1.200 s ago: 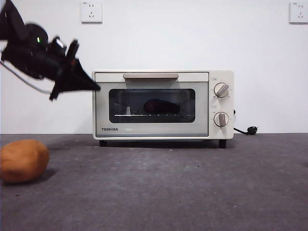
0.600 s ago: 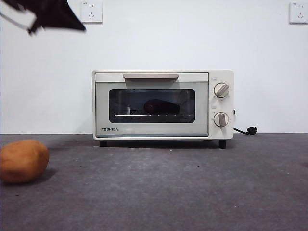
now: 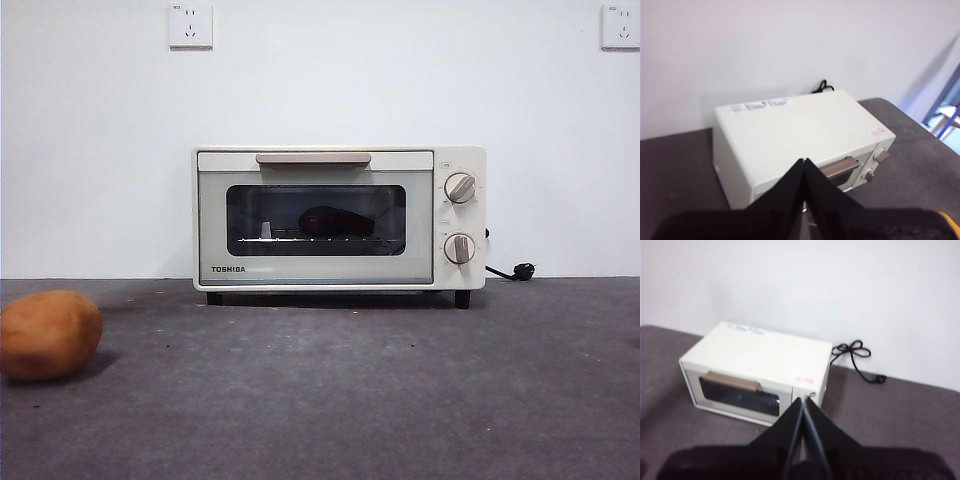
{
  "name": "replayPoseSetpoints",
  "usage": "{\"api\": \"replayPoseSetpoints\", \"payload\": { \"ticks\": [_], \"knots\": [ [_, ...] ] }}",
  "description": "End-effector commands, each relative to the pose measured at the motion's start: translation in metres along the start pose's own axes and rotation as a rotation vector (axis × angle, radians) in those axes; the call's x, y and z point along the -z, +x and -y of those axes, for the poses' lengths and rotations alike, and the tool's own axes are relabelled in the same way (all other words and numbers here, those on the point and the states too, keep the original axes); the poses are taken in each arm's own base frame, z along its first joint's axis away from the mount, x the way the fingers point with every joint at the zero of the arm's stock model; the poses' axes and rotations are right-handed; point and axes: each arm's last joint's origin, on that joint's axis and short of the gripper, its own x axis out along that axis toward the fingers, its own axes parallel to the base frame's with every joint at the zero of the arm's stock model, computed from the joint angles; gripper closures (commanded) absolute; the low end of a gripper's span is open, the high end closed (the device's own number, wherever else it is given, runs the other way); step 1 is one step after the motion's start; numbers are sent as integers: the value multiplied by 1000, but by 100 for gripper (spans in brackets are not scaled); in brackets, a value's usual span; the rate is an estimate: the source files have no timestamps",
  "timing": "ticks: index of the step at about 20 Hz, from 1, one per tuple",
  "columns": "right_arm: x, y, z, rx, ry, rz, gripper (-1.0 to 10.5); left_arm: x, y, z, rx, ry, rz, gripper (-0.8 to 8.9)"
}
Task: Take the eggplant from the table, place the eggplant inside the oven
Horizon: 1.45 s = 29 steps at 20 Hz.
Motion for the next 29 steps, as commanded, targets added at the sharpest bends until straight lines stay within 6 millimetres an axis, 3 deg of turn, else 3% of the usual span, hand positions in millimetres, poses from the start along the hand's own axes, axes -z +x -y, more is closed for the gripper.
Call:
{"api": "replayPoseSetpoints", "payload": {
  "ticks": [1, 8, 17, 29],
  "knots": [
    [-5, -2, 1, 3, 9, 45, 958, -4, -21, 10, -43, 14, 28, 820],
    [-12, -2, 2, 39, 33, 117, 945, -7, -69, 37, -65, 52, 99, 820],
    [-13, -2, 3, 48, 38, 130, 945, -5, -115, 58, -187, 96, 179, 820],
    [-11, 0, 2, 47, 30, 104, 945, -3, -133, 68, -184, 125, 219, 818]
  ]
}}
